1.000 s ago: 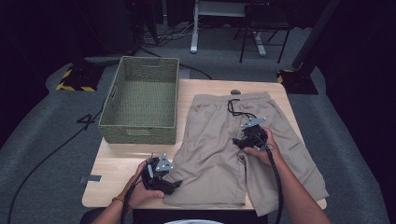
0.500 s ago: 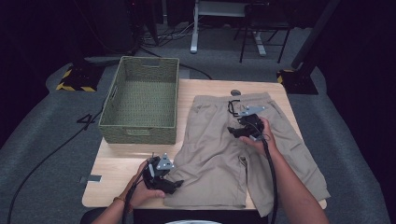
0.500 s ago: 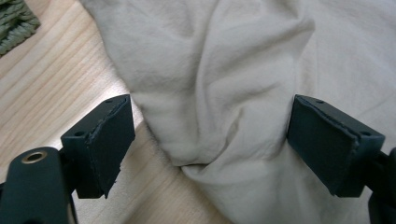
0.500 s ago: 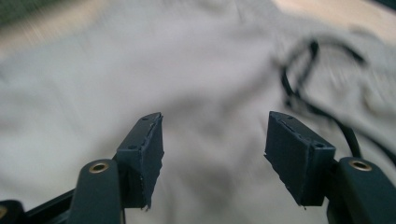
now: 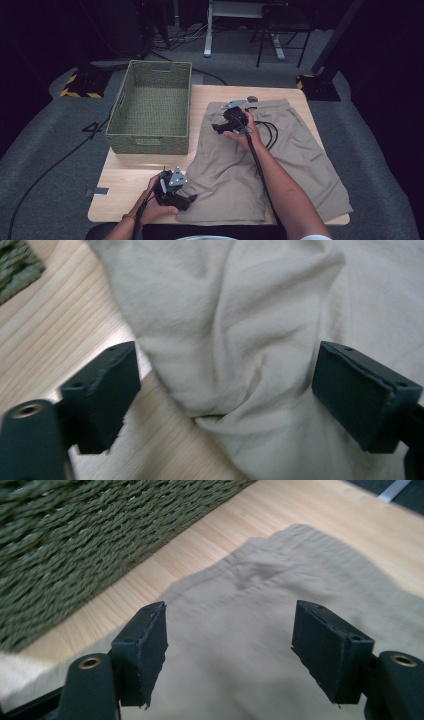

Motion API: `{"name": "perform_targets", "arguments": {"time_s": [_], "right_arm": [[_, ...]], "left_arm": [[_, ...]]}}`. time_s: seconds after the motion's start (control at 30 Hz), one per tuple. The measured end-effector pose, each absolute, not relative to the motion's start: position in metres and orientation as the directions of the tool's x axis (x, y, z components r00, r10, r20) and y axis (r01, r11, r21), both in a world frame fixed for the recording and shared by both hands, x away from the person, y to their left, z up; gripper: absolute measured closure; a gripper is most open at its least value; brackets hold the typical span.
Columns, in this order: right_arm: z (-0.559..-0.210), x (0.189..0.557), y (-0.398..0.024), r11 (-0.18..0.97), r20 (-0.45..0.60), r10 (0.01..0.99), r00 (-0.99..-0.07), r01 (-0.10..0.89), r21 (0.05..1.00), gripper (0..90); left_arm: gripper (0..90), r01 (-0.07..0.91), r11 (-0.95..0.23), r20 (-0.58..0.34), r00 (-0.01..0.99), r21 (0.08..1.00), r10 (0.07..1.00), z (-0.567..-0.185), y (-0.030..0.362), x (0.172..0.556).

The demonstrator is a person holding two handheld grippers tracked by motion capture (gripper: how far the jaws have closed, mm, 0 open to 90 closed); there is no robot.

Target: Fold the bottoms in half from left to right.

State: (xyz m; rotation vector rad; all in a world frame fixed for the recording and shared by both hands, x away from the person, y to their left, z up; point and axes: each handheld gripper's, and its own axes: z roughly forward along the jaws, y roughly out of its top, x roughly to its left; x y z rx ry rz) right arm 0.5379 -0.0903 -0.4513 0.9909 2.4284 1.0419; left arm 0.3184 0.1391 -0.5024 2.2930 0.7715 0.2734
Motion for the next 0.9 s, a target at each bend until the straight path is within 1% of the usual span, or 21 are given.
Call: {"name": "perform_targets", "arguments": {"time_s": [0.17,0.3,0.47,0.5,0.63,0.73,0.9], "right_arm": [[-0.466,0.545,-0.072,0.498,-0.003,0.712,-0.702,0.502,0.707,29.6],[-0.477,0.544,-0.062,0.536,-0.035,0.71,-0.703,0.508,0.674,29.2],[-0.486,0.544,-0.057,0.555,-0.046,0.712,-0.7,0.522,0.648,29.8],[-0.489,0.544,-0.056,0.568,-0.055,0.709,-0.703,0.524,0.635,28.7],[-0.49,0.546,-0.063,0.533,-0.013,0.73,-0.684,0.557,0.637,29.9],[-0.49,0.544,-0.073,0.513,0.0,0.745,-0.667,0.572,0.64,30.8],[-0.49,0.534,-0.078,0.527,-0.005,0.735,-0.678,0.567,0.633,31.8]], "left_arm": [[15.1,0.446,-0.584,-0.018,0.804,0.678,0.594,-0.503,0.138,0.318],[15.1,0.442,-0.586,-0.018,0.808,0.68,0.589,-0.503,0.138,0.317],[15.0,0.438,-0.59,-0.019,0.813,0.678,0.582,-0.503,0.137,0.317],[15.0,0.437,-0.59,-0.02,0.814,0.679,0.58,-0.503,0.137,0.316],[15.0,0.431,-0.594,-0.02,0.82,0.679,0.572,-0.503,0.134,0.316],[15.0,0.433,-0.592,-0.021,0.818,0.679,0.575,-0.503,0.132,0.314],[15.5,0.414,-0.609,-0.025,0.84,0.676,0.542,-0.503,0.126,0.305]]}}
